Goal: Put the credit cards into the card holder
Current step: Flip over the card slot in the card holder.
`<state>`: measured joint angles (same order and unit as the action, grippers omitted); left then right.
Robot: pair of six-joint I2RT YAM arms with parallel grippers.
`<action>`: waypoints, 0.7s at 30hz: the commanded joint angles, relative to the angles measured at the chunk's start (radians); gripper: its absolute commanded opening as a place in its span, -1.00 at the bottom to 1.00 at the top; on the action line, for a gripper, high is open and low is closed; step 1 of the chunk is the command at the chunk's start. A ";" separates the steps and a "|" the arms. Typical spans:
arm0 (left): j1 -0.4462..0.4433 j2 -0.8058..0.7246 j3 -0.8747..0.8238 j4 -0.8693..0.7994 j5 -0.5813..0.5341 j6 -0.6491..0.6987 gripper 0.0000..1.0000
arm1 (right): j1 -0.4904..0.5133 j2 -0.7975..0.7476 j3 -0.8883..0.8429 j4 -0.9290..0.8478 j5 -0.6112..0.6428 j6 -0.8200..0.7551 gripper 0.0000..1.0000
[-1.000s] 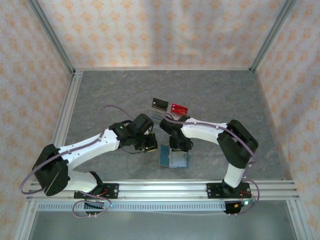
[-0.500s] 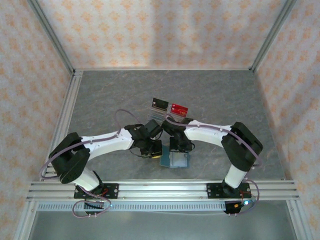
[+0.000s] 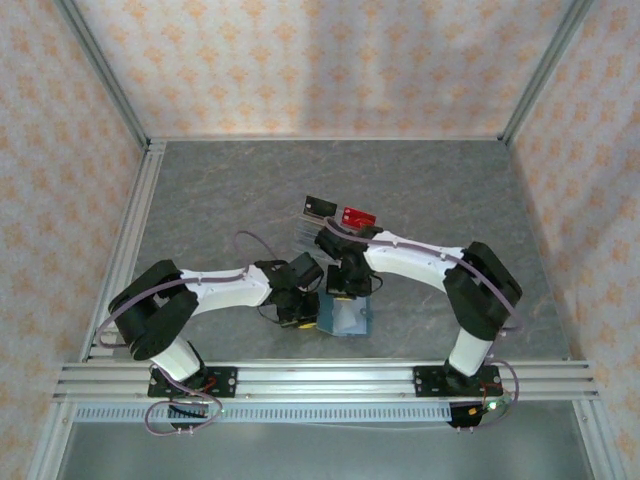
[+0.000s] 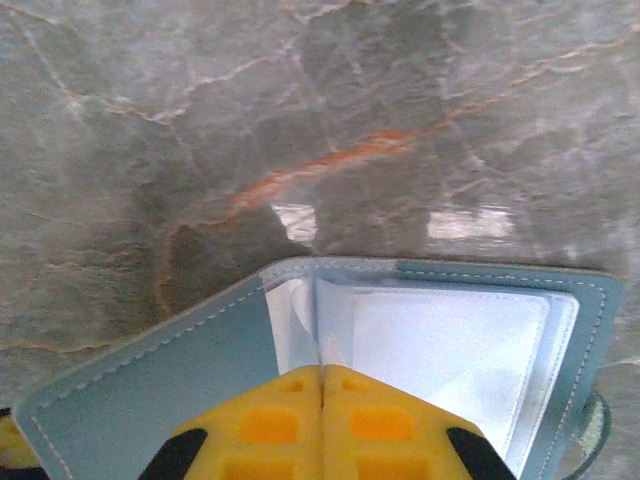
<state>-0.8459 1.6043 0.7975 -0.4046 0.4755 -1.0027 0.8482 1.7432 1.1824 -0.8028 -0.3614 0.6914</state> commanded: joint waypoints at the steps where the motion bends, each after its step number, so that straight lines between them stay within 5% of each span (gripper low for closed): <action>1: -0.026 0.033 -0.045 0.094 0.000 -0.036 -0.83 | 0.005 0.026 0.027 -0.002 -0.058 0.060 -0.81; 14: -0.013 0.025 -0.087 0.127 0.008 -0.056 -0.82 | 0.005 0.048 -0.015 0.205 -0.170 0.224 -0.46; 21: 0.004 -0.060 -0.074 -0.059 -0.052 0.022 -0.52 | 0.008 0.047 -0.076 0.279 -0.162 0.280 -0.38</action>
<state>-0.8425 1.5600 0.7391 -0.3283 0.4824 -1.0264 0.8486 1.7744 1.1358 -0.5770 -0.5243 0.9173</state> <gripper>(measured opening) 0.228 0.302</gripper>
